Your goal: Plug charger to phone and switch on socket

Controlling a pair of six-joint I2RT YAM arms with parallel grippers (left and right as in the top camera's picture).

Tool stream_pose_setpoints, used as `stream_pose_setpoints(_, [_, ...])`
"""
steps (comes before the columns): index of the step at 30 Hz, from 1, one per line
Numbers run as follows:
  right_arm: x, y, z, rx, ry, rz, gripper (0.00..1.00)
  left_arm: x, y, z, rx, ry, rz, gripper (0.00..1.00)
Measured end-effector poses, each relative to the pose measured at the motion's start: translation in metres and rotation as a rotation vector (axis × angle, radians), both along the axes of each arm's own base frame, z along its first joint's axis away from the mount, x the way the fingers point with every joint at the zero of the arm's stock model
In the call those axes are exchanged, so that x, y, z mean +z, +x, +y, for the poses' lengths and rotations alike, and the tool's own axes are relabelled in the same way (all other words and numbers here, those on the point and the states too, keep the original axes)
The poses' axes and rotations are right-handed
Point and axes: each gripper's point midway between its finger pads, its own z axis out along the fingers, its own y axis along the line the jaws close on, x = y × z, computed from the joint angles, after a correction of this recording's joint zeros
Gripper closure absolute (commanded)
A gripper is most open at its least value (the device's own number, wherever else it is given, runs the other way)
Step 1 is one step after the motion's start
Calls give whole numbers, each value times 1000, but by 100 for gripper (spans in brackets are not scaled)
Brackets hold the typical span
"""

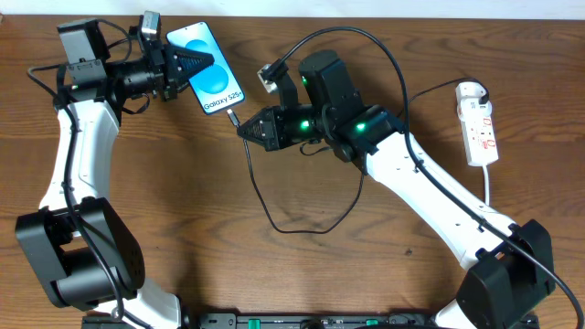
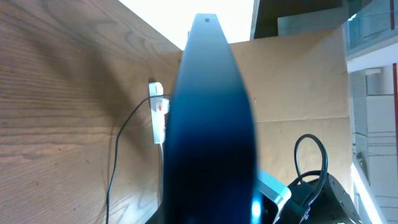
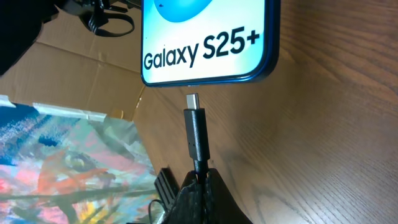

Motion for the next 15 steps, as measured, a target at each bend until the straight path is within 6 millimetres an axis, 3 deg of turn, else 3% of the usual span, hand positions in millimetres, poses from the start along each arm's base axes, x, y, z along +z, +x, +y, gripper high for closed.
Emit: stream_pose_setpoints(15, [11, 6, 5, -15, 46, -13, 99, 7, 2, 0, -4, -12, -17, 93])
